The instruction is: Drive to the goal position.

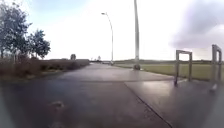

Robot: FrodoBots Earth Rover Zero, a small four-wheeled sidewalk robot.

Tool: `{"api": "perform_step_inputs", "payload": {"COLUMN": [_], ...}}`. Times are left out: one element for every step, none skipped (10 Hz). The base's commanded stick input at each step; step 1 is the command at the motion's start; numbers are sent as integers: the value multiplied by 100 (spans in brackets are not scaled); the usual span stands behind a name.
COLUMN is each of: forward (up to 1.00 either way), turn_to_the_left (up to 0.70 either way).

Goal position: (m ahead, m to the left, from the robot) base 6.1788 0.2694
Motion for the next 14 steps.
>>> {"api": "perform_step_inputs", "payload": {"forward": [45, 45, 45, 45, 45, 45, 45, 45, 45, 45, 45, 45, 45, 45], "turn_to_the_left": [0, 0, 0, 0, 0, 0, 0, 0, 0, 0, 0, 0, 0, 0]}}
